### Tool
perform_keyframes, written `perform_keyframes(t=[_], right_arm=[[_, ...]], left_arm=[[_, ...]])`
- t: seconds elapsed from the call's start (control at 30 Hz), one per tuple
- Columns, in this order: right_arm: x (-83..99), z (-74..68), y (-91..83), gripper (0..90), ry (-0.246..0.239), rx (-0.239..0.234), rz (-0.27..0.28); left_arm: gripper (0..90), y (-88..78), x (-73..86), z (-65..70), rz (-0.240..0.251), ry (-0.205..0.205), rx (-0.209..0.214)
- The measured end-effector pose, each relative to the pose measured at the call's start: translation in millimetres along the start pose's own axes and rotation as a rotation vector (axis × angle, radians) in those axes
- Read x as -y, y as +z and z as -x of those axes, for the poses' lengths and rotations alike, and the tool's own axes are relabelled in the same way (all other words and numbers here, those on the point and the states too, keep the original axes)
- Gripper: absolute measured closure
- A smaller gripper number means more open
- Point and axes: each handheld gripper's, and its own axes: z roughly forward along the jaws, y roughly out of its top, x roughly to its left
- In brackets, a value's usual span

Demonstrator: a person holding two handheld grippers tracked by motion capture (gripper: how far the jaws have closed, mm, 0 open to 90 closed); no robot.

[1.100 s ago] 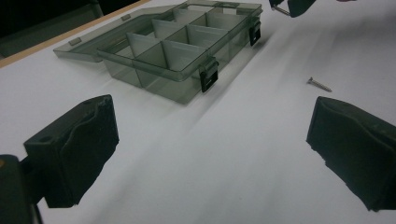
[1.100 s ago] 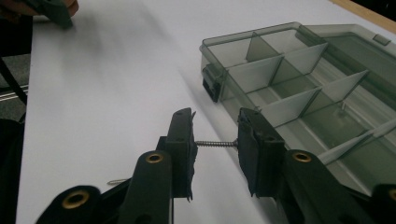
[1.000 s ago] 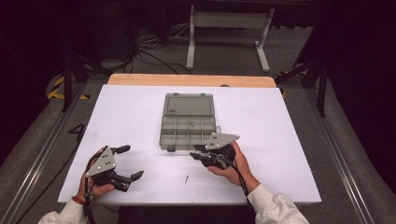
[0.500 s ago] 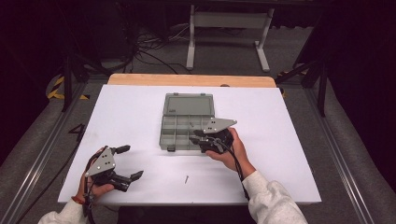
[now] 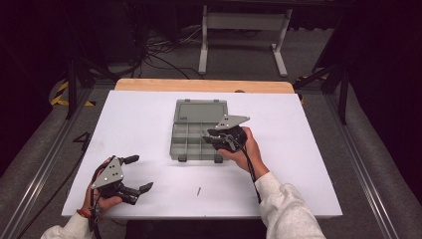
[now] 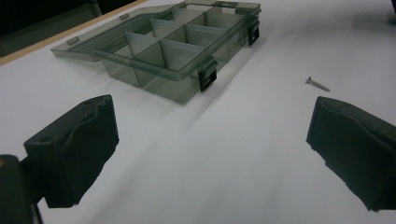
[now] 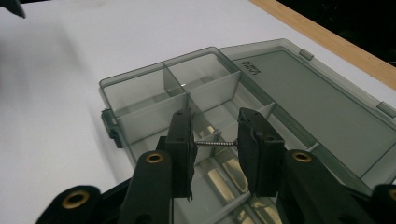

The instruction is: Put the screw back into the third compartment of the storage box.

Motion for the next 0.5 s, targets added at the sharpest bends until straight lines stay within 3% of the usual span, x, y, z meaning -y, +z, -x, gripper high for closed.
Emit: perform_keyframes(t=[0.5], right_arm=[[-4.8,24.3,21.4,67.2,0.056,0.040,-0.046]], left_arm=[[2.9,0.8,0.6,-0.4,-0.001,-0.006,0.005]])
